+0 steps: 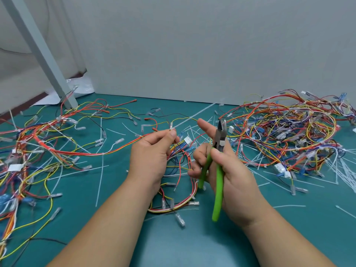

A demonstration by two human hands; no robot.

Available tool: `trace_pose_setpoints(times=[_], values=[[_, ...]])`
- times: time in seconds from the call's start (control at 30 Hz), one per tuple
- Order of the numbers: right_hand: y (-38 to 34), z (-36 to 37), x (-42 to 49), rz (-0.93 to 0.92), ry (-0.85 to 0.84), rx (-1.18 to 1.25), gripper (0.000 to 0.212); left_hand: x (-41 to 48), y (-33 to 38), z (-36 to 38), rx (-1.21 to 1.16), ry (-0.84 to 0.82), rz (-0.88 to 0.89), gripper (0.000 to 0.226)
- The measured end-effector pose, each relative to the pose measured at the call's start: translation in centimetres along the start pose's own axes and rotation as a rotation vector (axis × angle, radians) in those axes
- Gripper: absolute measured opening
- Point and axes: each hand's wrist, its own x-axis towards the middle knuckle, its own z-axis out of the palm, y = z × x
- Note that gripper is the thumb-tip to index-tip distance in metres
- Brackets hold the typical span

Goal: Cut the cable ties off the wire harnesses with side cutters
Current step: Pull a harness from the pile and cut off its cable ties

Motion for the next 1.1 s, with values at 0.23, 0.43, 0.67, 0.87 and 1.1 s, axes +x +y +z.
trace_pose_setpoints(times=[0.23, 0.43, 0.67, 0.87, 1.1], values=[[0.06, 0.25, -0.67, 0.086, -0.051, -0.465, 0.078, -0.1, -0.44, 0.37, 0.051, 0.044, 0.016, 0.007], [-0.01, 0.24, -0.54, -0.131, 0.264, -0.76, 0.045, -0.28, -0.5, 0.67, 0.071, 0.052, 0.059, 0.01], [0.1, -0.06, -0.51, -0.156, 0.357, -0.942, 0.068, -0.18, -0.34, 0.64, 0.047, 0.1, 0.099, 0.009], [0.81, -0.45, -0.09, -0.073, 0.373, -0.918, 0.056, 0.07, -0.54, 0.54, 0.065, 0.117, 0.157, 0.011], [0.69, -0.36, -0.09, -0.078, 0.356, -0.885, 0.046, 0.09, -0.72, 0.59, 0.106, 0.089, 0.187, 0.016]])
